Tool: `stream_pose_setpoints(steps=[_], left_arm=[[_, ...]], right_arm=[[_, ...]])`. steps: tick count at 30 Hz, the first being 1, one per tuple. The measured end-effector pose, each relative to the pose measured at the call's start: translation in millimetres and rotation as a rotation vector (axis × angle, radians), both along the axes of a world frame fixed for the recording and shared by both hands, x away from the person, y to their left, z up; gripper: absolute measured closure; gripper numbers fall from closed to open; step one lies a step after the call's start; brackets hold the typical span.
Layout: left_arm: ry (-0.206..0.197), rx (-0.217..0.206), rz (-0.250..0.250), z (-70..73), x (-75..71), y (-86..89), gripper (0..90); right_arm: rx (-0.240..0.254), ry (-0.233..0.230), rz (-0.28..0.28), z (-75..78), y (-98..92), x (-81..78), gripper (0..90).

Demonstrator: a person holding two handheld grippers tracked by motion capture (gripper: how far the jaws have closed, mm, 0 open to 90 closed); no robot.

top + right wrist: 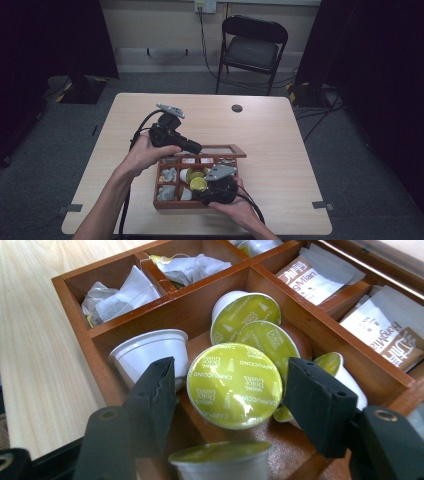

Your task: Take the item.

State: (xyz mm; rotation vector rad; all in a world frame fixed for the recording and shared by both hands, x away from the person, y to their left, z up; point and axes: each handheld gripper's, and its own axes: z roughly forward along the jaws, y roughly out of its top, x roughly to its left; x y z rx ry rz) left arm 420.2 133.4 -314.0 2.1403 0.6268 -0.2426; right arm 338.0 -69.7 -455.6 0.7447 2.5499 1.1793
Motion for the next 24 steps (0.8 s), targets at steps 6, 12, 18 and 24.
stream_pose_setpoints(steps=[6, 12, 18, 24], left_arm=[[0.001, 0.002, -0.001, 0.3, 0.5, -0.2, 81.2], [0.002, 0.004, 0.003, 1.7, 1.6, -0.2, 81.2], [-0.002, 0.015, 0.003, 3.3, 1.8, -1.2, 81.2], [-0.003, 0.016, 0.002, 3.2, 1.6, -1.3, 81.2]], right_arm=[[-0.033, 0.023, -0.004, -1.7, 5.2, 3.0, 36.7], [-0.072, 0.022, -0.005, -3.6, 10.3, 7.9, 34.3], [-0.103, 0.033, 0.010, -5.2, 15.9, 12.4, 33.5], [-0.138, 0.047, 0.017, -6.7, 18.6, 13.9, 35.1]])
